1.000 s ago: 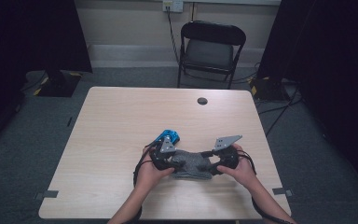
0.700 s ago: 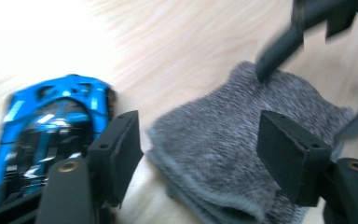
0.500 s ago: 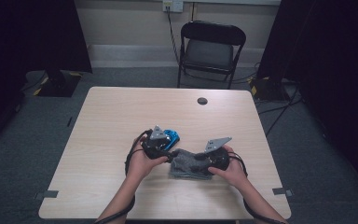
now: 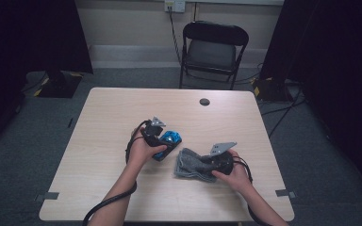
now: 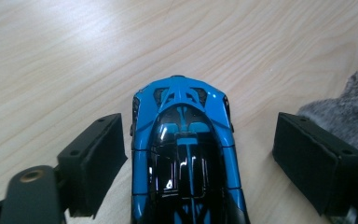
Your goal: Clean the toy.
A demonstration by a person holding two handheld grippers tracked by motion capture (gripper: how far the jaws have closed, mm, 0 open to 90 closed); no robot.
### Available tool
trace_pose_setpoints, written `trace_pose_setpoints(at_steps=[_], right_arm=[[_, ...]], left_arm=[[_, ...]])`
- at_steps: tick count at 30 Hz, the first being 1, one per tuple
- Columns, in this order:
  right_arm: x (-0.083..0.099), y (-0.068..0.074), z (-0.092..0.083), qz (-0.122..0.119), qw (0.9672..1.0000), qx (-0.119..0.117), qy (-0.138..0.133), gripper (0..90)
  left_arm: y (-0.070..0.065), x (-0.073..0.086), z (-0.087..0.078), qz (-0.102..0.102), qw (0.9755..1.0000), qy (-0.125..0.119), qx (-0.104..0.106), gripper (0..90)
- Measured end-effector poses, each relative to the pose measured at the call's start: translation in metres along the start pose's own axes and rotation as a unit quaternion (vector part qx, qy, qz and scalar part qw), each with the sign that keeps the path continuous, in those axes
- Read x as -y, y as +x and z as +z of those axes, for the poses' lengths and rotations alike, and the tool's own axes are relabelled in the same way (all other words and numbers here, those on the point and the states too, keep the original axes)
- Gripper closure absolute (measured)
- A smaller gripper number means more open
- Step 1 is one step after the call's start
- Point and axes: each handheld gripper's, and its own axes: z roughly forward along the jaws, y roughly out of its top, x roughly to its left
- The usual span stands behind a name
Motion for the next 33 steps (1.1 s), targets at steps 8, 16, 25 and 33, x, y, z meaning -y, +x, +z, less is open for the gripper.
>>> trace_pose_setpoints(at_steps=[8,16,25,33], right_arm=[[0.003,-0.002,-0.001,0.006,0.9999,0.0,-0.01,56.1],[0.004,-0.001,0.0,0.007,0.9999,0.003,-0.013,56.3],[0.005,-0.001,0.0,0.01,0.9998,0.001,-0.015,56.2],[0.005,-0.001,0.0,0.011,0.9998,0.001,-0.017,56.2]], left_arm=[[0.002,0.011,0.013,0.004,0.9999,0.014,-0.004,17.3],[0.003,0.017,0.021,-0.009,0.9995,0.03,-0.004,16.8],[0.003,0.017,0.021,-0.017,0.9991,0.038,-0.005,18.8],[-0.002,0.016,0.022,-0.023,0.9986,0.043,-0.02,19.2]])
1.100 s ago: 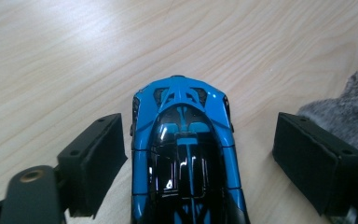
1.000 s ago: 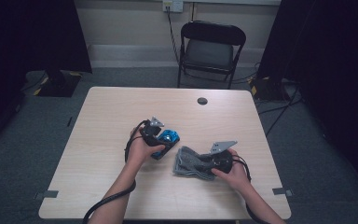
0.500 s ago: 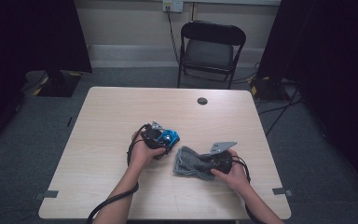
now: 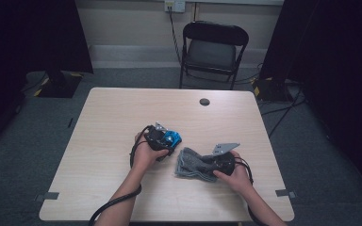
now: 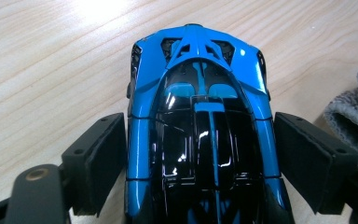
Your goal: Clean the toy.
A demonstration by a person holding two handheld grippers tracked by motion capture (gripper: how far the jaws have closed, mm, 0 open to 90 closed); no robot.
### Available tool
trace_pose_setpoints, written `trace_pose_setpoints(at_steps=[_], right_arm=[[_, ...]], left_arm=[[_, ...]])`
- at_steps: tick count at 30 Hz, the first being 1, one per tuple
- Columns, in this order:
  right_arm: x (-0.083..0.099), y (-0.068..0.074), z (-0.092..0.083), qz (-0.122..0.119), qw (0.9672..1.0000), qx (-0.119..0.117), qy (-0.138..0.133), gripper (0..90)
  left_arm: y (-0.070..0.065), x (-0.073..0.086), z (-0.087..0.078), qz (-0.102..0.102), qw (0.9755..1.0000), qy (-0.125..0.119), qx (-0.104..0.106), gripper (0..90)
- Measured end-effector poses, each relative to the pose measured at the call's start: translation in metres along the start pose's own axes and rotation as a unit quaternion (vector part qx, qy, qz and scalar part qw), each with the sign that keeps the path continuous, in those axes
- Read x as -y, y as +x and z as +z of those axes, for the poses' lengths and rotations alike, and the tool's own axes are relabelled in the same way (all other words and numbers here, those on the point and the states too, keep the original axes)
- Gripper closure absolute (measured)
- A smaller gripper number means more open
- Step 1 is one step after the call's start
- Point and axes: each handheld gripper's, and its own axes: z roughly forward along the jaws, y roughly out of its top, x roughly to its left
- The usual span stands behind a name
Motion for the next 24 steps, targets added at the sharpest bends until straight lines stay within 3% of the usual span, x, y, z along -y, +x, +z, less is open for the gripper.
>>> trace_pose_setpoints(at_steps=[2,24], right_arm=[[0.0,0.0001,0.0,-0.001,1.0,0.0,0.0,56.2],[0.0004,-0.0005,0.0003,0.003,1.0,-0.001,-0.003,56.3]], left_arm=[[0.0,0.0008,-0.0015,0.004,1.0,-0.002,-0.002,24.5],[-0.0062,-0.0011,-0.0035,-0.013,0.9997,0.01,-0.017,25.6]])
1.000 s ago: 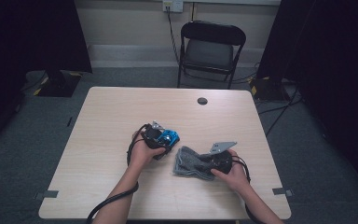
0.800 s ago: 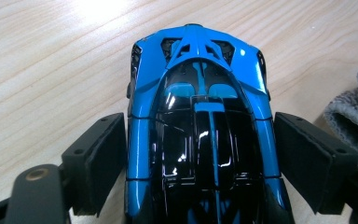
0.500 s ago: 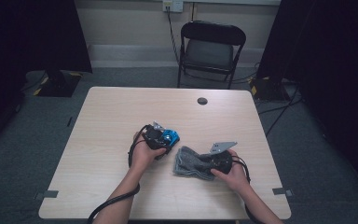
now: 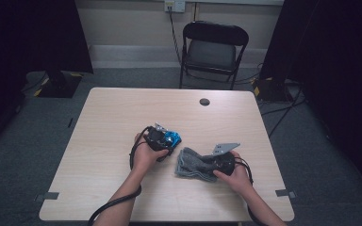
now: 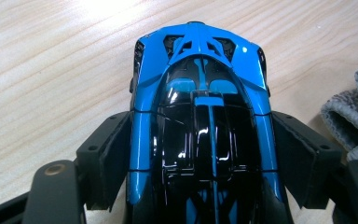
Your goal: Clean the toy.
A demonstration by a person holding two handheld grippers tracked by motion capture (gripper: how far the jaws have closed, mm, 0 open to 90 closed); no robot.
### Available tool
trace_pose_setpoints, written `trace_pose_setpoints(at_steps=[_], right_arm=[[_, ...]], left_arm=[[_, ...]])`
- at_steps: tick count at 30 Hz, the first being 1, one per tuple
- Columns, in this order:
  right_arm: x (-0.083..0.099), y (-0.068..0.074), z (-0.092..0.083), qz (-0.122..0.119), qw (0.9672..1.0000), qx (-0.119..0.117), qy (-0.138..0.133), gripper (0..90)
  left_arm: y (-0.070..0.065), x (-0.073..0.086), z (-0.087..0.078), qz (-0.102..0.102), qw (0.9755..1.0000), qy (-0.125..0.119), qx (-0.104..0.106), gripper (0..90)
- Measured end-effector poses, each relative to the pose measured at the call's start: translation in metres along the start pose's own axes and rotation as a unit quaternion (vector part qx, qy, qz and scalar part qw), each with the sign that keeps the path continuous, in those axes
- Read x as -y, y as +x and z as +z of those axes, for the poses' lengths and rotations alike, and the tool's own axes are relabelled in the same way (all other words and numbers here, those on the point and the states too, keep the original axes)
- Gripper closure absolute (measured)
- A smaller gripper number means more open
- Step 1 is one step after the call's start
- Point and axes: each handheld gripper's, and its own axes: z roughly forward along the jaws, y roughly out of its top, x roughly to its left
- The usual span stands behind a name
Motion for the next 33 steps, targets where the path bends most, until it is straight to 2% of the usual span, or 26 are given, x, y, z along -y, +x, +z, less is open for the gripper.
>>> trace_pose_setpoints(at_steps=[6,10,14,19,26,30,33], right_arm=[[0.0,0.0,0.0,0.0,1.0,-0.001,0.0,56.2],[0.0,0.0,0.0,0.0,1.0,-0.002,-0.001,56.3],[0.0,-0.001,0.0,0.001,1.0,-0.002,-0.003,56.3],[0.001,-0.001,0.0,0.002,1.0,-0.003,-0.004,56.2],[0.001,-0.001,0.0,0.002,1.0,-0.004,-0.004,56.2],[0.001,-0.001,0.0,0.003,1.0,-0.004,-0.005,56.2],[0.001,-0.001,0.0,0.002,1.0,-0.004,-0.005,56.2]], left_arm=[[0.0,0.001,0.0,-0.012,0.9999,-0.003,0.002,25.7],[0.0,0.002,0.0,-0.006,1.0,-0.005,0.0,25.6],[0.0,0.002,0.0,-0.009,0.9999,-0.006,0.002,25.4],[0.001,0.001,0.001,-0.006,0.9999,-0.008,0.003,25.0],[-0.003,-0.008,-0.002,0.014,0.9999,-0.009,-0.005,22.4],[-0.004,-0.01,0.0,0.01,0.9999,-0.003,-0.012,22.2],[-0.003,-0.007,0.004,0.014,0.9998,0.001,-0.014,20.6]])
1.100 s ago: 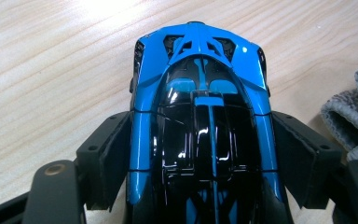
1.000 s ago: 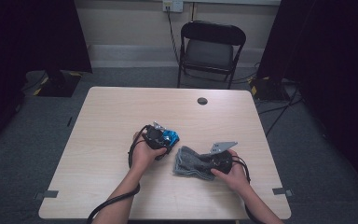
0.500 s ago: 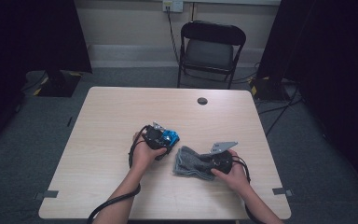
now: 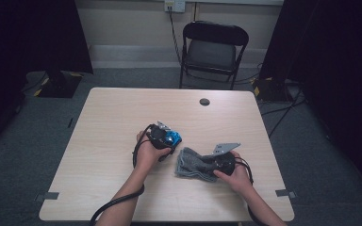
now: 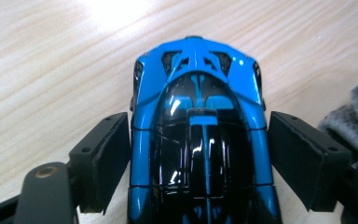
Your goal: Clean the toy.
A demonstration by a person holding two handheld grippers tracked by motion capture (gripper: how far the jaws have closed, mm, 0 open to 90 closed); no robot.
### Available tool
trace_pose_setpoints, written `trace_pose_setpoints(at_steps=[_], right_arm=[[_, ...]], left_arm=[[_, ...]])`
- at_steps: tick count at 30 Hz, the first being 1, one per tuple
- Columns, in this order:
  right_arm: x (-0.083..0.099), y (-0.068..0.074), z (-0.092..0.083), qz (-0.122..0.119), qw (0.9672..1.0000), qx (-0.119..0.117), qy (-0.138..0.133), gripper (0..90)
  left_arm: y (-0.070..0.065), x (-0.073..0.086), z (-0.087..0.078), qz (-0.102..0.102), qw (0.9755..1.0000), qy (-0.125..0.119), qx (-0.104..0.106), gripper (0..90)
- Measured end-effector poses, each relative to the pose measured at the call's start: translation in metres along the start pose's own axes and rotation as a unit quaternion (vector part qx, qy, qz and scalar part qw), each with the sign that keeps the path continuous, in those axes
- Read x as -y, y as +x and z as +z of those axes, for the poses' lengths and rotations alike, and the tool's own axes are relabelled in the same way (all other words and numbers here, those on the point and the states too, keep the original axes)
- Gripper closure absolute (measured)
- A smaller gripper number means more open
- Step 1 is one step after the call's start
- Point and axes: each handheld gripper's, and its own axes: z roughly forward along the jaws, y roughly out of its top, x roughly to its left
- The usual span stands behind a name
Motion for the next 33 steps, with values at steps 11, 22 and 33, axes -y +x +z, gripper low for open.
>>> trace_pose_setpoints(at_steps=[11,22,33], right_arm=[[0.0,0.0,0.0,0.001,1.0,-0.001,-0.002,56.2],[0.001,-0.001,0.0,0.002,1.0,-0.002,-0.002,56.3],[0.001,-0.001,0.0,0.004,1.0,-0.002,-0.003,56.3]], left_arm=[[0.001,0.002,0.003,0.013,0.9999,0.004,0.004,23.1],[-0.001,0.003,0.0,-0.003,1.0,0.009,0.0,26.1],[-0.002,-0.001,-0.012,0.002,1.0,0.0,0.008,27.0]])
